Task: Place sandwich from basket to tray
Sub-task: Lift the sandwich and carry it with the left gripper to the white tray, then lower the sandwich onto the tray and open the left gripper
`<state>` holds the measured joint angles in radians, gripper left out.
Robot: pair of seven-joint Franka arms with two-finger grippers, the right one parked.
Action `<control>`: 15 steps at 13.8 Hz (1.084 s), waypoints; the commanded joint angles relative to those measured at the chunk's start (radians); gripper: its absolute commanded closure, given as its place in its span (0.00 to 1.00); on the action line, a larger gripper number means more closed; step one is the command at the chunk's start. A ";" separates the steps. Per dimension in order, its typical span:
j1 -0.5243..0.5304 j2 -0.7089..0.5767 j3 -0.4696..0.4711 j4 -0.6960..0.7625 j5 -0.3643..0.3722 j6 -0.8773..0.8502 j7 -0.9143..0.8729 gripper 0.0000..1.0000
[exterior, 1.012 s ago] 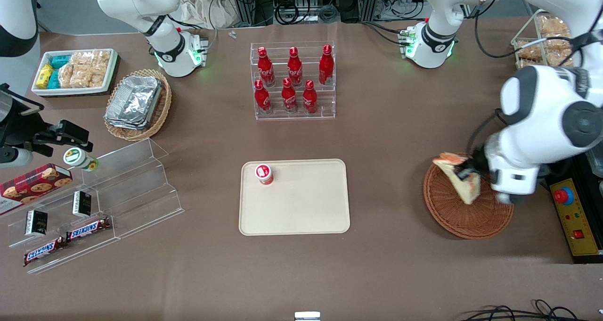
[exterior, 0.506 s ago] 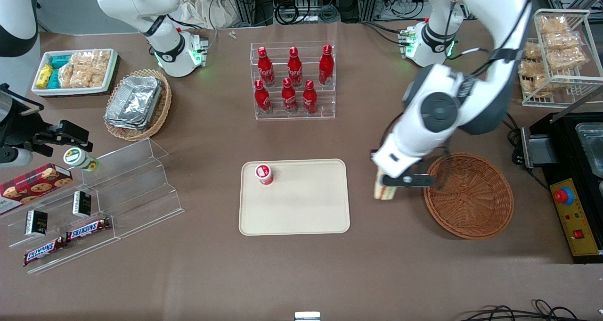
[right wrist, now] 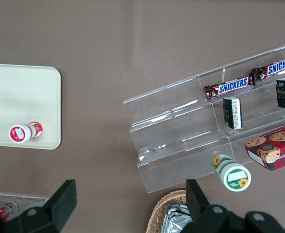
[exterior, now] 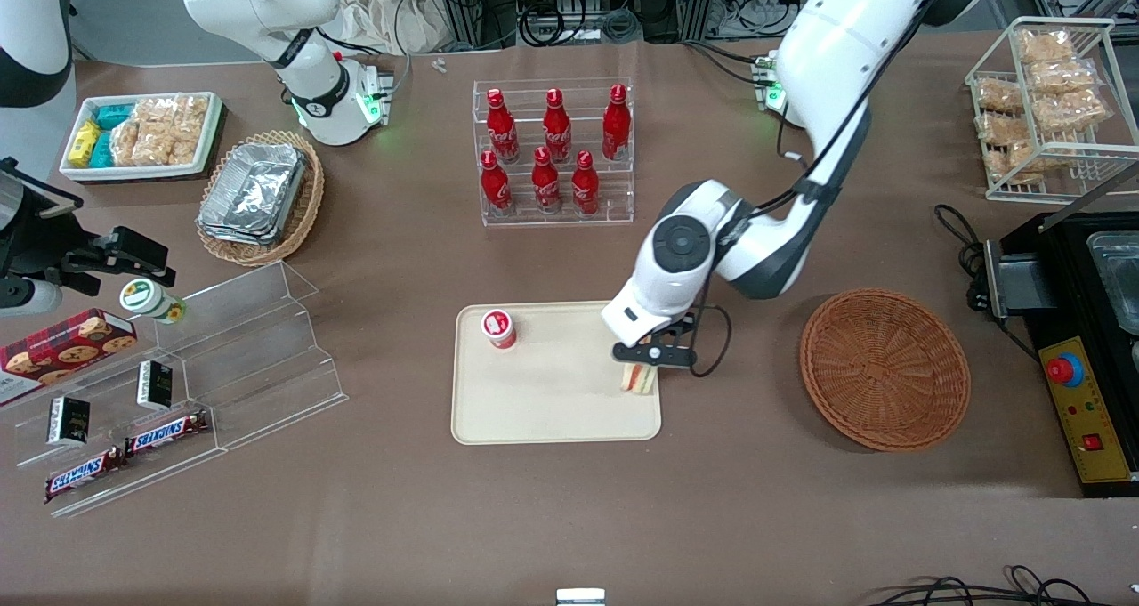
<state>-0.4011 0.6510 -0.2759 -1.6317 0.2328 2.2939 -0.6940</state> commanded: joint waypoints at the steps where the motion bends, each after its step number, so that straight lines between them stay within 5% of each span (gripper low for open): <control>1: -0.013 0.094 0.008 0.104 0.097 0.001 -0.123 1.00; 4: -0.022 0.127 0.008 0.142 0.097 0.002 -0.139 0.94; 5: -0.022 0.127 0.008 0.142 0.099 0.004 -0.172 0.32; 6: -0.022 0.127 0.008 0.142 0.108 0.013 -0.194 0.00; 12: 0.054 -0.105 -0.002 0.122 0.088 -0.166 -0.183 0.00; 15: 0.165 -0.217 -0.025 0.122 -0.053 -0.290 0.000 0.00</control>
<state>-0.3126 0.5158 -0.2824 -1.4705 0.2610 2.0709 -0.8110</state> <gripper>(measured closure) 0.000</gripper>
